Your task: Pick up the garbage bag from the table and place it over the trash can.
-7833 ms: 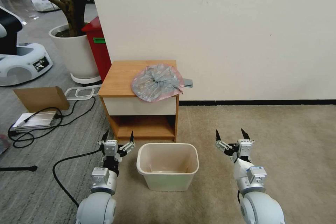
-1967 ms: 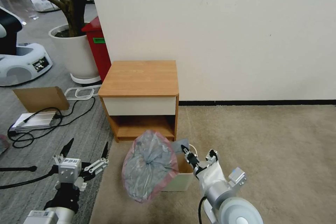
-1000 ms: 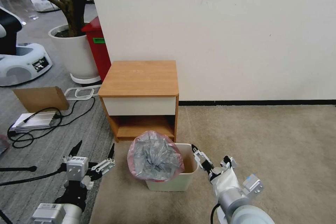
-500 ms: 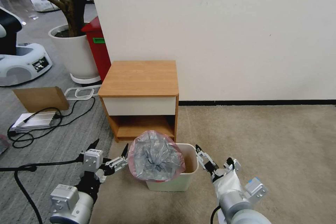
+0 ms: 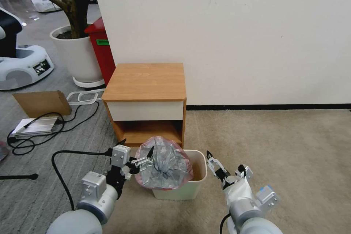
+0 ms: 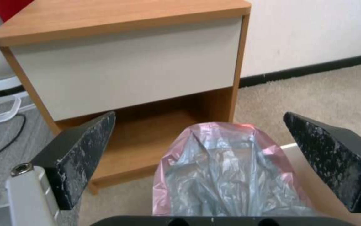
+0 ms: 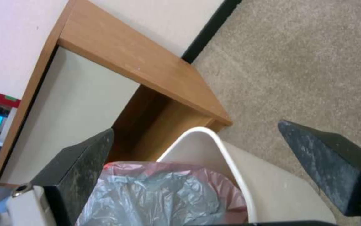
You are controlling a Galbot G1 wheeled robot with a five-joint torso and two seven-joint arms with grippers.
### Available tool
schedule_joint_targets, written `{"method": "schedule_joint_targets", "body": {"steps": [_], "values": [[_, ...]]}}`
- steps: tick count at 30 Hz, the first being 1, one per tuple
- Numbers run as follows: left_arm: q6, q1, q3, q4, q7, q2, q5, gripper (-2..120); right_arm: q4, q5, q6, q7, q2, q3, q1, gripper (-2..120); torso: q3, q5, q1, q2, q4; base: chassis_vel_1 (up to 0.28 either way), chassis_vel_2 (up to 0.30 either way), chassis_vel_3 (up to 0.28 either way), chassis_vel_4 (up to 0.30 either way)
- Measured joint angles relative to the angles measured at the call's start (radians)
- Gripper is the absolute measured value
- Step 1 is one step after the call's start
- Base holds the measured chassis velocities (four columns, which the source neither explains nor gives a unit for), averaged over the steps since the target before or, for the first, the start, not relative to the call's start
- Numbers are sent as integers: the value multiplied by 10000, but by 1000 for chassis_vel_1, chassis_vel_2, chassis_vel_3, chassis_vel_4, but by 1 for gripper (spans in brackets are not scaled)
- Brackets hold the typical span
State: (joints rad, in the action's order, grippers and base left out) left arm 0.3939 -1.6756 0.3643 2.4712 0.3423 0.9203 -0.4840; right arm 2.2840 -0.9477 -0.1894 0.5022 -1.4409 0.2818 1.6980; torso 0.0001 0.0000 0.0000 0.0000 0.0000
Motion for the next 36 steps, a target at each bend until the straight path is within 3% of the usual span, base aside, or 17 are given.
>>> {"method": "schedule_joint_targets", "body": {"steps": [4,6,9,23,26,36], "values": [[226,403,-421,-211,183,24,-13,100,-30,1,8,-5,7,12,-40,100,0,4,0,0,4,0,0,0,0],[718,1330,-1401,-761,607,170,-18,100,-51,2,13,-7,6,13,-60,100,0,-6,0,0,-2,0,0,0,0],[930,1792,-1867,-1048,804,268,-34,100,-76,4,17,-9,2,14,-78,100,0,-1,1,0,-4,0,0,0,0],[1518,2145,-2160,-1376,1306,314,-261,95,-147,37,57,-12,-74,17,-121,100,0,1,0,0,0,0,0,0,0],[1737,2304,-2316,-1592,1651,412,-467,88,-147,41,85,-12,-82,44,-112,100,0,1,0,0,0,0,0,0,0],[2140,2627,-2614,-2040,2439,633,-1065,82,-167,45,136,-12,-82,120,-106,100,0,0,0,0,0,0,0,0,0]]}}
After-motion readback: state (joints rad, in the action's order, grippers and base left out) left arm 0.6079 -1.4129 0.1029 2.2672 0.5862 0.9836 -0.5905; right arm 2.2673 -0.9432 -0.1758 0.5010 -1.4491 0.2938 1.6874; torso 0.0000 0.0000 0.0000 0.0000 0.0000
